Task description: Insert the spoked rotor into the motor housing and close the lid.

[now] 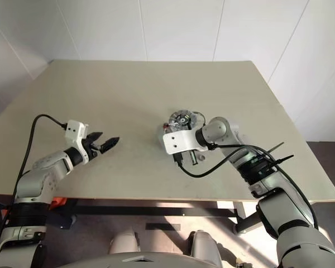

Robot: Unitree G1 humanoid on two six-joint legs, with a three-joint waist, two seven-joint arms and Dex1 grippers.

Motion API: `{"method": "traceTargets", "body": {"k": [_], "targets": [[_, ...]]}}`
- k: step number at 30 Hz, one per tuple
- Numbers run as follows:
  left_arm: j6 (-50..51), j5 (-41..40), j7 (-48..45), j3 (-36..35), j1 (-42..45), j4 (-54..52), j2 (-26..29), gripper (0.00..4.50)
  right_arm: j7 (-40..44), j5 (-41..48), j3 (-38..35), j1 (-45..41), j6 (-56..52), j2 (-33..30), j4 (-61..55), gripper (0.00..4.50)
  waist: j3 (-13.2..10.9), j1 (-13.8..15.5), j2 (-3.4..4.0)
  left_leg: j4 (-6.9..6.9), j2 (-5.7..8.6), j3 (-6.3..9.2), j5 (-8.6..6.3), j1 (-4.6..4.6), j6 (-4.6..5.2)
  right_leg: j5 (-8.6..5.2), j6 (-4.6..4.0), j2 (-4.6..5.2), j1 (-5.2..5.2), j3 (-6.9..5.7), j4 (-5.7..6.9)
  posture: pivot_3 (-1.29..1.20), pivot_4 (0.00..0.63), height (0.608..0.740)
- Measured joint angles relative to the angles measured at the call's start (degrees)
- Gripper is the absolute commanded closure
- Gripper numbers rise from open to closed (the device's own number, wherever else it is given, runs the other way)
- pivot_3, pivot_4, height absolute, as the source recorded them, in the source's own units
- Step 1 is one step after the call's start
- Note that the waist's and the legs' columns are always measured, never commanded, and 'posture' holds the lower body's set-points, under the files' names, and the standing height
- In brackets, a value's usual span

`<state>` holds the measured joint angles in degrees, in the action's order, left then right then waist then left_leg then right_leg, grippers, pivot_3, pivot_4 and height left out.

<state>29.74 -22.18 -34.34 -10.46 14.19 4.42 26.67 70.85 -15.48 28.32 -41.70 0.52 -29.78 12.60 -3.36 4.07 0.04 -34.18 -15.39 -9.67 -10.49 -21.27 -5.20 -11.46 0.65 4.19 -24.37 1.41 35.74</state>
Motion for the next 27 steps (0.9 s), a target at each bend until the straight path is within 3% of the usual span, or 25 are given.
{"method": "traceTargets", "body": {"k": [2, 13, 21, 27], "targets": [[0.0, 0.0, 0.0, 0.0, 0.0, 0.0, 0.1, 0.00, 0.0, 0.1, 0.0, 0.0, -0.7, 0.6, -0.3, 3.84, 0.0, 0.0, 0.00, 0.00, 0.00, 0.00, 0.00, 0.02, 0.00, 0.00, 0.00, 0.00, 0.02, 0.00, 0.01, 0.00, 0.000, 0.740], [0.0, 0.0, 0.0, 0.0, 0.1, 0.0, 0.4, 0.00, -2.3, 0.3, -0.6, -1.9, -2.5, 2.9, 0.7, 0.02, 0.0, 0.0, -0.01, -0.01, 0.00, 0.00, 0.01, 0.09, -0.01, 0.00, 0.00, 0.00, 0.07, 0.00, 0.03, 0.00, 0.000, 0.740], [0.0, 0.0, -0.1, 0.0, 0.3, 0.1, 0.5, 0.00, -3.6, 2.2, -1.6, -2.0, -3.2, 2.4, 0.9, 0.02, 0.0, 0.0, -0.02, -0.01, 0.00, 0.00, 0.01, 0.09, -0.01, 0.00, 0.00, 0.00, 0.07, 0.00, 0.03, 0.00, 0.000, 0.740], [0.0, 0.0, -0.3, 0.0, 0.4, 0.1, 0.4, 0.00, -8.3, 3.9, -6.6, -0.3, -7.2, 2.3, 3.9, 0.02, 0.0, 0.1, -0.02, -0.03, 0.02, 0.00, 0.01, 0.09, -0.02, 0.00, 0.00, 0.01, 0.10, 0.01, 0.02, 0.00, 0.000, 0.740]]}}
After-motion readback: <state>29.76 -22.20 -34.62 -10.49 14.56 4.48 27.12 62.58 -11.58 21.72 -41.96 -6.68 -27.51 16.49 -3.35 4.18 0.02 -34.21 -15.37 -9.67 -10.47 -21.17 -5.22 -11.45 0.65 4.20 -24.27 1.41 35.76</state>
